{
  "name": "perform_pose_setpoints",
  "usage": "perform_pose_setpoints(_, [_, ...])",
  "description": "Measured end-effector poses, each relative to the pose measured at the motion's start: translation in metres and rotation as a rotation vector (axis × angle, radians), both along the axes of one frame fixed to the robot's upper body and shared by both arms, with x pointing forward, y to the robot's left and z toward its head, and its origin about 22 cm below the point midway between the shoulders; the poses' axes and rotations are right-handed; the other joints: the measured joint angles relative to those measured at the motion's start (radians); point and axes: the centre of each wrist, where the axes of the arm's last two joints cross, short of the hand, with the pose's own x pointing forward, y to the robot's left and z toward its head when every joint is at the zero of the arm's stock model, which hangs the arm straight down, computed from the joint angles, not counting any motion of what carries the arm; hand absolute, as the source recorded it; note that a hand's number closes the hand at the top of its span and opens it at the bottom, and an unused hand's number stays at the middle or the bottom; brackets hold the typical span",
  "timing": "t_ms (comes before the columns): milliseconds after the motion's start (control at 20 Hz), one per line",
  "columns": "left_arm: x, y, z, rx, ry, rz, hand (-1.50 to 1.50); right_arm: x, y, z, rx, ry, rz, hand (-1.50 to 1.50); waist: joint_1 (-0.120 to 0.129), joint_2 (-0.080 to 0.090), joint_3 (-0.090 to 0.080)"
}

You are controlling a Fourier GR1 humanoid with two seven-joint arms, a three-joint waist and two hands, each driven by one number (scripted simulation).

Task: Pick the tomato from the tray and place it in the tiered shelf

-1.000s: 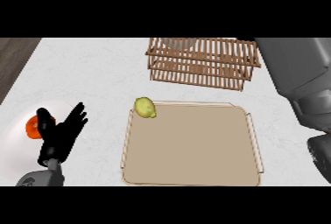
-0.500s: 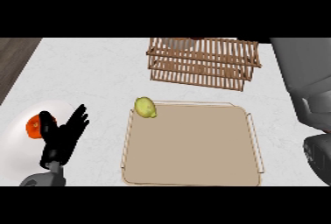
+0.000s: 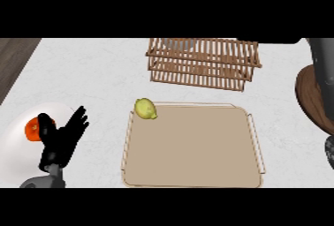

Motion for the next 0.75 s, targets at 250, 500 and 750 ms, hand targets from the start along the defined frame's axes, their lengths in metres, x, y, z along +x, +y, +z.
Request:
perform_pose_setpoints(250, [-0.007, 0.006, -0.005, 0.000, 0.007, 0.009, 0.00, -0.009, -0.044, 0.015, 0.080, -0.044, -0.139, -1.50, -0.010, -0.003, 0.001])
perform_pose_setpoints(500, [-0.005, 0.009, -0.001, 0.003, 0.007, 0.027, 0.00, -0.027, -0.098, 0.013, 0.163, -0.067, -0.198, -1.50, -0.023, -0.007, 0.001])
perform_pose_setpoints(750, [-0.005, 0.011, 0.001, 0.003, 0.014, 0.030, 0.00, -0.058, -0.143, 0.010, 0.185, -0.054, -0.171, -1.50, -0.027, -0.008, 0.001])
